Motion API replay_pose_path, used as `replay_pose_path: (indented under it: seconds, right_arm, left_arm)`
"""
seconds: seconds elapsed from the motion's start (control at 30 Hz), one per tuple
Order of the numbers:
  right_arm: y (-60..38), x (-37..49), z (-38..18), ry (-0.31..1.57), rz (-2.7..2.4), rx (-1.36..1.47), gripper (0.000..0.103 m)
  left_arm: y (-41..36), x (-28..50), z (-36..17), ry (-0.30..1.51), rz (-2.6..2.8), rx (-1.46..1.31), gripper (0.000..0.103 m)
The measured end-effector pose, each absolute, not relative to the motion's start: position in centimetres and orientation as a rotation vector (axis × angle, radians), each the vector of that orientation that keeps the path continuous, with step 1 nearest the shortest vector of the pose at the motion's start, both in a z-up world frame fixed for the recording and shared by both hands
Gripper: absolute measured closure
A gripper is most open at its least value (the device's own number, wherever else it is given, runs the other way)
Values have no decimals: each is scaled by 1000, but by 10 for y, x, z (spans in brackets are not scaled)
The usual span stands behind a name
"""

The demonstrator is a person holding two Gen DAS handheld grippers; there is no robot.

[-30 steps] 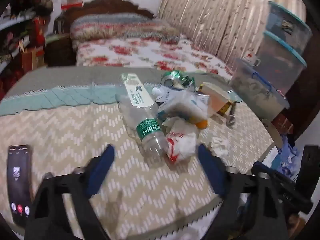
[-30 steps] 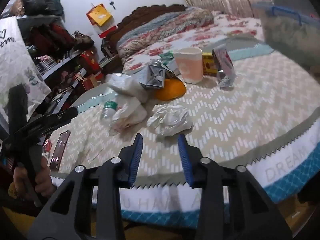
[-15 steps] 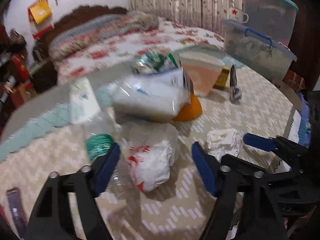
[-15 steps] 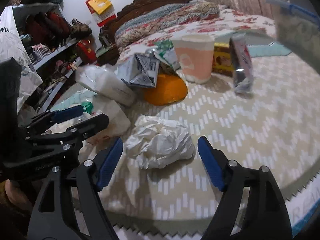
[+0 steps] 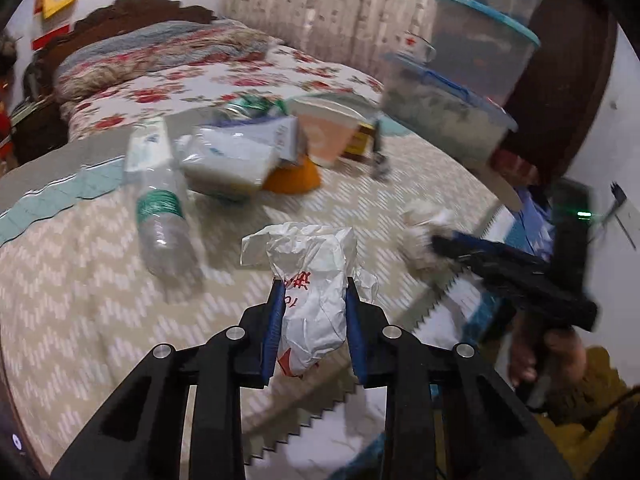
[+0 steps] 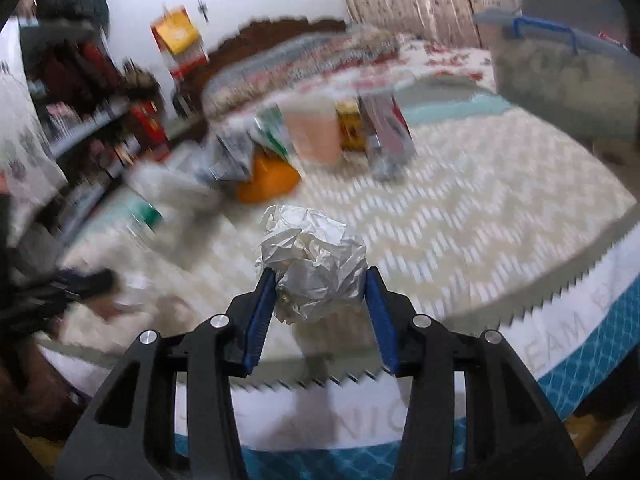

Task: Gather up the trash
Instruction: 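Carry foil and plastic bag to the beige bin and open both tools, then grasp the red-and-white snack wrapper with the right tool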

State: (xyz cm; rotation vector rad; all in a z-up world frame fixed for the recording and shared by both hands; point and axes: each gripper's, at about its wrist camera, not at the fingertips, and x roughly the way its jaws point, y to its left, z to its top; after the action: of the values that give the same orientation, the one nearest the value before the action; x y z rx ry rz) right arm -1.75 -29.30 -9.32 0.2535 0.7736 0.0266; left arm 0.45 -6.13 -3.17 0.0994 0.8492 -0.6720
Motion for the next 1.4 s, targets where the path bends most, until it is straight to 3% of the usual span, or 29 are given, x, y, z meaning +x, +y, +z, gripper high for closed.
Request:
replay_pose_path:
  seconds: [0.27, 0.4, 0.57, 0.73, 0.83, 0.87, 0.9, 0.93, 0.97, 1.1, 1.2, 1.27, 1.4]
  right_arm:
    - [-347, -43, -60, 590, -37, 390, 56]
    - [-403, -57, -81, 614, -126, 485, 56]
    - [-485, -92, -79, 519, -285, 576, 56]
    - [-587, -109, -66, 459, -482, 593, 55]
    - [-635, -99, -65, 477, -536, 594, 48]
    - [-646, -97, -65, 480, -545, 595, 36]
    - [-660, -93, -66, 487, -563, 595, 26]
    - [-667, -92, -67, 480, -592, 599, 17]
    - [-668, -94, -67, 464, -611, 607, 17]
    - [-676, -119, -66, 341, -621, 688, 26]
    - [-659, -137, -68, 254, -552, 772, 39]
    - [-649, -129, -68, 254, -474, 796, 47]
    - [-602, -74, -56, 374, -235, 754, 49]
  left_arm:
    - [-143, 19, -8, 833, -859, 171, 76]
    - [-213, 41, -14, 920, -953, 186, 76]
    - [-345, 63, -15, 1028, -1089, 252, 76]
    - [-473, 71, -6, 1028, -1168, 290, 75]
    - [-542, 74, -7, 1027, -1194, 300, 72]
    - [-557, 74, -8, 1023, -1196, 304, 62]
    - [-582, 73, -12, 1017, -1183, 325, 38]
    - [-593, 73, -13, 1002, -1145, 345, 28]
    - [-600, 74, -15, 971, -1098, 356, 27]
    - [-576, 71, -19, 957, -1075, 318, 28]
    - [-524, 61, -20, 956, -1115, 279, 28]
    - [-486, 56, -25, 967, -1137, 262, 27]
    - [-370, 52, -37, 1005, -1086, 230, 29]
